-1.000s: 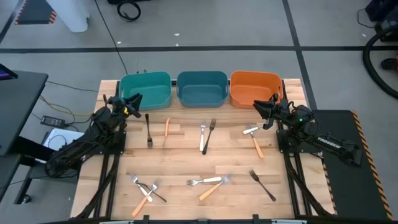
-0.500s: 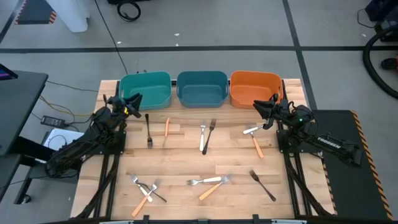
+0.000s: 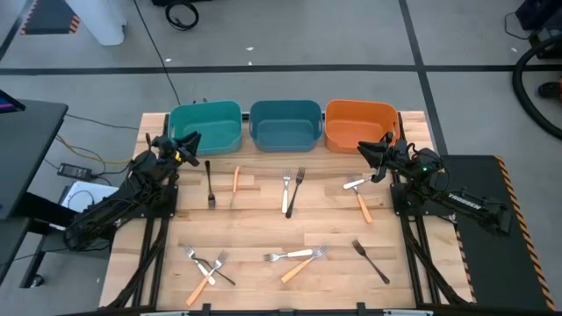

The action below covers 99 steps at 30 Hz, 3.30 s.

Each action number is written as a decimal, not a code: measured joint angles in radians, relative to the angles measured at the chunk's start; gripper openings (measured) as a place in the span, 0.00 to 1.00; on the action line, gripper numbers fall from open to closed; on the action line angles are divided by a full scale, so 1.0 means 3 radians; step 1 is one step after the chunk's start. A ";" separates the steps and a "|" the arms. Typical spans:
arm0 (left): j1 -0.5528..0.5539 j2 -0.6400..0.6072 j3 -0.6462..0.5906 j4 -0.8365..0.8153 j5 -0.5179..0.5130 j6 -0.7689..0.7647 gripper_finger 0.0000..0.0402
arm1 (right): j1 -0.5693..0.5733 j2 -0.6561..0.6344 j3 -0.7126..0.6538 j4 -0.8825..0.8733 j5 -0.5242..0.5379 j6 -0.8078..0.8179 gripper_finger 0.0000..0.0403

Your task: Sort silverware by color (type)

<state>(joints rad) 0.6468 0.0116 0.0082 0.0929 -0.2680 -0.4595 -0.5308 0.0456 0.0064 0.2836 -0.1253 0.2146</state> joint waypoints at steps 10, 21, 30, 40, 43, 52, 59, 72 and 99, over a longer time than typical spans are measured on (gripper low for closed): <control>0.0000 0.0000 -0.0001 0.0000 0.0000 0.0000 0.33 | 0.0000 -0.0001 0.0001 0.0000 0.0001 0.0000 0.22; 0.0000 0.0001 -0.0001 -0.0001 0.0001 0.0000 0.33 | 0.0000 -0.0001 0.0000 0.0000 0.0001 0.0000 0.22; 0.0000 0.0000 -0.0001 -0.0001 0.0001 0.0000 0.33 | 0.0000 0.0000 0.0000 0.0000 0.0001 0.0000 0.22; 0.0000 0.0001 0.0000 -0.0001 0.0001 0.0000 0.33 | 0.0000 0.0000 0.0000 -0.0001 0.0001 0.0000 0.22; 0.0000 0.0000 0.0000 -0.0001 0.0000 0.0000 0.33 | 0.0001 0.0000 0.0001 -0.0001 0.0001 0.0000 0.22; 0.0000 0.0000 0.0000 -0.0001 0.0000 0.0000 0.33 | 0.0000 0.0000 0.0000 0.0040 0.0104 0.0000 0.22; 0.0000 0.0001 0.0000 -0.0001 0.0000 0.0000 0.33 | -0.0001 -0.0001 0.0000 0.0120 0.0182 -0.0064 0.22; 0.0000 0.0001 -0.0001 -0.0003 0.0000 0.0000 0.33 | -0.0005 -0.0001 0.0000 0.0593 0.0243 0.0256 0.22; 0.0000 0.0001 0.0000 0.0289 0.0000 -0.0763 0.33 | -0.0005 -0.0001 0.0000 0.1728 0.1142 0.0359 0.22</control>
<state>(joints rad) 0.6468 0.0118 0.0082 0.1795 -0.2680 -0.6884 -0.5323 0.0452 0.0063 0.8020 0.2173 0.3222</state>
